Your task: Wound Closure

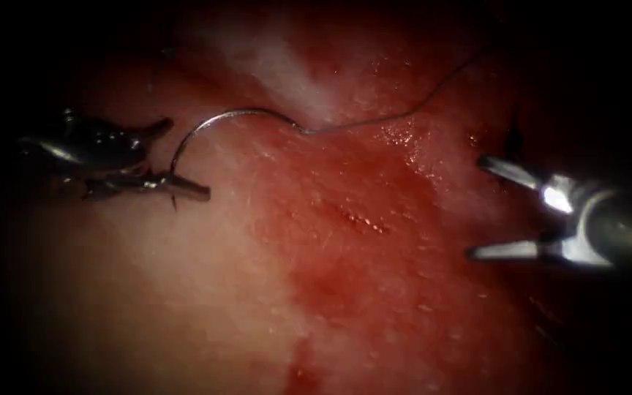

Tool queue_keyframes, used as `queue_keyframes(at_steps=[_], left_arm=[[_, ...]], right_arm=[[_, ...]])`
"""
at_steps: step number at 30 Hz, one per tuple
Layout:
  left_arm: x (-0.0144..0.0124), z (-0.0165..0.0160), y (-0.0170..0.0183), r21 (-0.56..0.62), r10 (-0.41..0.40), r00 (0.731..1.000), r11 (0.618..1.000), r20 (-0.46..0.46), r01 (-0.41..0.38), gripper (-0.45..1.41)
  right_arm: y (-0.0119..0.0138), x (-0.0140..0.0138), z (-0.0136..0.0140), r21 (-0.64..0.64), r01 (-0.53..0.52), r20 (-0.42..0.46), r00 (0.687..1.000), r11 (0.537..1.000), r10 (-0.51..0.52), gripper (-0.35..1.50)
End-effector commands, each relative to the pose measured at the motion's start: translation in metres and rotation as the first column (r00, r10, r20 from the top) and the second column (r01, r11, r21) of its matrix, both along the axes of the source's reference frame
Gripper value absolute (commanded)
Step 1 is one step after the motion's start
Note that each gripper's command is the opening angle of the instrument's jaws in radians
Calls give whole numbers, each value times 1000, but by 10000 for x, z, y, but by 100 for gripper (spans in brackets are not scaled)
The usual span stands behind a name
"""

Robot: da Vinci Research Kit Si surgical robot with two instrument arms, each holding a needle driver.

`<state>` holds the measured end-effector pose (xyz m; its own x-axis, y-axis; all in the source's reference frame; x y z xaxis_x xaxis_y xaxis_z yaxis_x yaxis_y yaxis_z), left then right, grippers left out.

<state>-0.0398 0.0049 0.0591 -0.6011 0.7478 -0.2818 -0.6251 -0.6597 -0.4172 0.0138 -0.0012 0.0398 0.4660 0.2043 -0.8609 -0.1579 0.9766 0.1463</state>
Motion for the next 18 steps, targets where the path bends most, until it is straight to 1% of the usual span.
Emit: queue_keyframes(at_steps=[1,4,6,9,11,12,15,18], left_arm=[[-8,9,-3,11,1,1000,1000,11,-1,93],[-13,19,-1,35,0,999,999,38,-1,87],[-14,22,2,36,2,999,999,42,-4,78],[-14,24,7,35,2,999,999,46,-4,46],[-14,22,9,27,-6,998,1000,59,4,16],[-13,21,10,25,-8,998,1000,63,6,9],[-11,19,11,24,-11,997,1000,81,9,-1],[-9,19,13,26,-22,992,999,125,19,-11]], right_arm=[[3,7,3,-2,1,-2,1000,1000,-1,77],[2,7,3,-1,3,0,1000,1000,-3,77],[2,7,3,-6,8,2,1000,1000,-8,76],[2,8,3,-5,8,1,1000,1000,-8,76],[1,8,2,-5,8,1,1000,1000,-8,76],[1,9,2,-6,8,1,1000,1000,-8,76],[0,11,3,-6,7,2,1000,1000,-7,76],[-1,14,4,-7,8,5,1000,1000,-8,76]])
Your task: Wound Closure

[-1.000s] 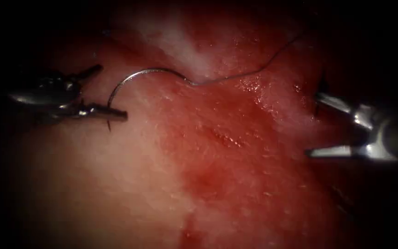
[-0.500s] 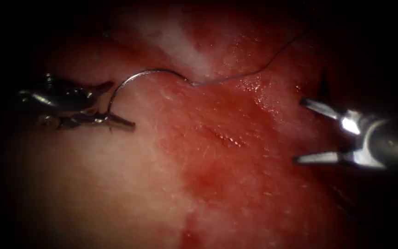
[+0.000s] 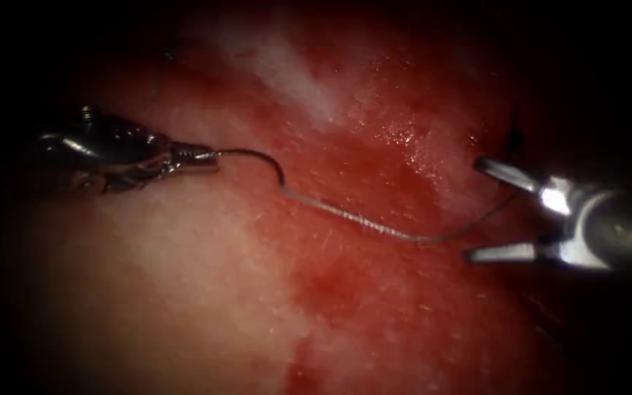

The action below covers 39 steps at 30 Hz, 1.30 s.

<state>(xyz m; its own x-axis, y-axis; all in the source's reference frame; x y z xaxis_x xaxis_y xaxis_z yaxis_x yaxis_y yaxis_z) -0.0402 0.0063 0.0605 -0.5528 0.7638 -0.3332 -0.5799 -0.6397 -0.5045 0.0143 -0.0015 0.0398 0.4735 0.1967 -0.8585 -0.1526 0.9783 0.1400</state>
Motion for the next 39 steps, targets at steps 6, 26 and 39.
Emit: queue_keyframes(at_steps=[6,26,39], left_arm=[[0,-10,11,6,-132,985,991,110,132,-38],[-42,-63,11,-20,-427,823,884,375,468,-43],[-97,-83,-10,86,-498,714,844,492,530,-45]], right_arm=[[-1,18,2,0,2,-1,1000,1000,-2,77],[-60,20,-37,56,-225,-87,969,973,230,2],[-7,27,-45,57,-577,-157,801,815,578,111]])
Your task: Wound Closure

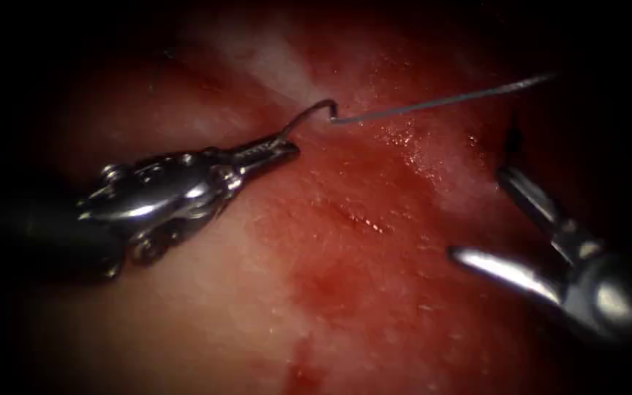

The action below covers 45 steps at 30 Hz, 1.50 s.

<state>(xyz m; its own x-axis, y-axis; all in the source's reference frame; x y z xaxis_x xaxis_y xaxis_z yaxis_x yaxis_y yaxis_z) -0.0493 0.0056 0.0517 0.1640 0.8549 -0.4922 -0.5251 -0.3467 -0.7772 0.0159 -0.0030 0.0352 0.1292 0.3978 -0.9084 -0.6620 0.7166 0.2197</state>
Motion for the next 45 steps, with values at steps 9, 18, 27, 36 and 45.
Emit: queue_keyframes(at_steps=[9,18,27,36,45], left_arm=[[-32,-13,-17,67,-9,991,998,137,-1,-45],[-51,-32,-25,73,16,983,997,182,-30,-45],[-54,-35,-28,71,24,982,997,188,-38,-45],[-57,-40,-30,72,32,980,996,197,-47,-45],[-56,-42,-31,71,39,979,996,202,-54,-45]], right_arm=[[19,39,2,-27,-37,-23,999,999,37,113],[22,63,6,-38,-46,-18,999,998,45,109],[21,66,13,-80,-34,14,999,996,36,104],[17,70,23,-98,-10,61,998,995,16,94],[11,68,30,-117,11,94,996,993,0,15]])
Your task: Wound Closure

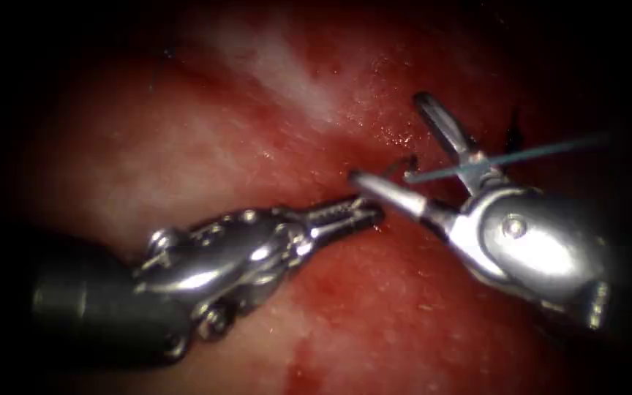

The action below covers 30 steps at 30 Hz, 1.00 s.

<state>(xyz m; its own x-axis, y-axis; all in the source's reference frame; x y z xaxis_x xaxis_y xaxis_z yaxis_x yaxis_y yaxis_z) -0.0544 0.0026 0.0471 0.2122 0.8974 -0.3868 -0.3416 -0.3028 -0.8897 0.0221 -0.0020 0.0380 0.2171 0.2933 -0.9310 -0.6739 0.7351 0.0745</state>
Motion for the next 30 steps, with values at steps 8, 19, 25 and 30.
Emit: queue_keyframes(at_steps=[8,19,25,30], left_arm=[[-5,3,-3,-1,6,1000,1000,6,-6,-45],[-7,6,6,-175,61,997,982,-50,-69,120],[10,2,13,-268,102,992,956,-73,-118,132],[17,2,14,-308,180,968,924,-174,-227,121]], right_arm=[[-4,8,-6,-67,30,52,998,997,-26,-35],[0,0,-4,-93,61,96,994,994,-52,-35],[9,-19,4,-115,131,147,983,985,-113,-35],[18,-35,22,-165,179,196,970,970,-146,-35]])
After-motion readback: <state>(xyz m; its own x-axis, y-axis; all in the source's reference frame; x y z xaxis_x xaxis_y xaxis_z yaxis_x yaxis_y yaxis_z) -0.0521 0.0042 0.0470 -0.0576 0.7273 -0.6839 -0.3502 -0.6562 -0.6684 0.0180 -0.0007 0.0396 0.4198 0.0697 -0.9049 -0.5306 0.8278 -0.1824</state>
